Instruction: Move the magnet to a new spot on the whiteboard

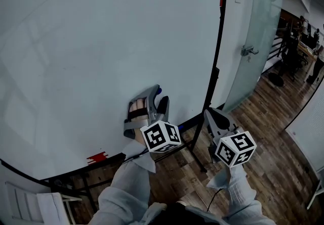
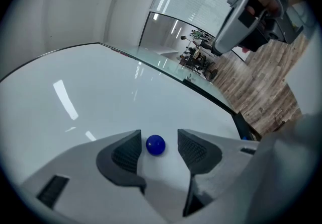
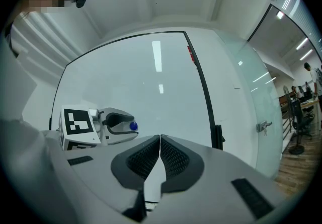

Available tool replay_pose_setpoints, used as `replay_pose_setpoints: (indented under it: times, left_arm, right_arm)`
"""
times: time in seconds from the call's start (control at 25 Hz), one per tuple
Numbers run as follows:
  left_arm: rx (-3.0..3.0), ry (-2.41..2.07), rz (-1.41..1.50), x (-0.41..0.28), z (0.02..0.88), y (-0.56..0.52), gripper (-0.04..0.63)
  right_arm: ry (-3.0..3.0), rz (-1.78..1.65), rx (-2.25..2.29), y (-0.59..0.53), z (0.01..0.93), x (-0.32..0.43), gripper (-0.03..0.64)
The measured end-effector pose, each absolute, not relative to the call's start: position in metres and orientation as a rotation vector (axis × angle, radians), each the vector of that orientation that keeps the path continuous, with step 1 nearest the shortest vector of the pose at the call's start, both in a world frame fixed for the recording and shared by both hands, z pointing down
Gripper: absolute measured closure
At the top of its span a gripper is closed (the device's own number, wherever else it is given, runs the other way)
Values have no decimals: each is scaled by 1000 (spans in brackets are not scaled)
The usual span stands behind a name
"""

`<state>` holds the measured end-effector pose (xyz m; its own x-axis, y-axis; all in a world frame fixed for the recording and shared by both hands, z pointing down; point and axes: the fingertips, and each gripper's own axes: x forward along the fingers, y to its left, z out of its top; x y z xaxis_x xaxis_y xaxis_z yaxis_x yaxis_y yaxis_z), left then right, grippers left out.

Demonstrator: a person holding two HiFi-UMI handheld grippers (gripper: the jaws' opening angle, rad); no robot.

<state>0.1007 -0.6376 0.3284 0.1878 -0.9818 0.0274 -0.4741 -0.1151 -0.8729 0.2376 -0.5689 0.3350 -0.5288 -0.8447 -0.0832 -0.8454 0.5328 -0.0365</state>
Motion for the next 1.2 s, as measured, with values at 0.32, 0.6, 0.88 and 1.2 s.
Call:
replay_pose_setpoints:
  times: [0.32, 0.6, 0.88, 1.2]
  left_arm:
    - [-1767, 1401, -822, 94, 329, -629, 373]
    - [-1796, 1420, -814, 80, 332, -621, 370]
    - [-1851, 1452, -791, 63, 339, -607, 370]
    - [-2021, 1554, -690, 32, 354, -584, 370]
  right_arm:
    - [2682, 5, -1460, -564, 335, 234, 589]
    - [2687, 1, -1452, -560, 335, 225, 589]
    - [2696, -2, -1440, -554, 337, 215, 589]
    - [2713, -34, -1433, -551, 346, 203, 589]
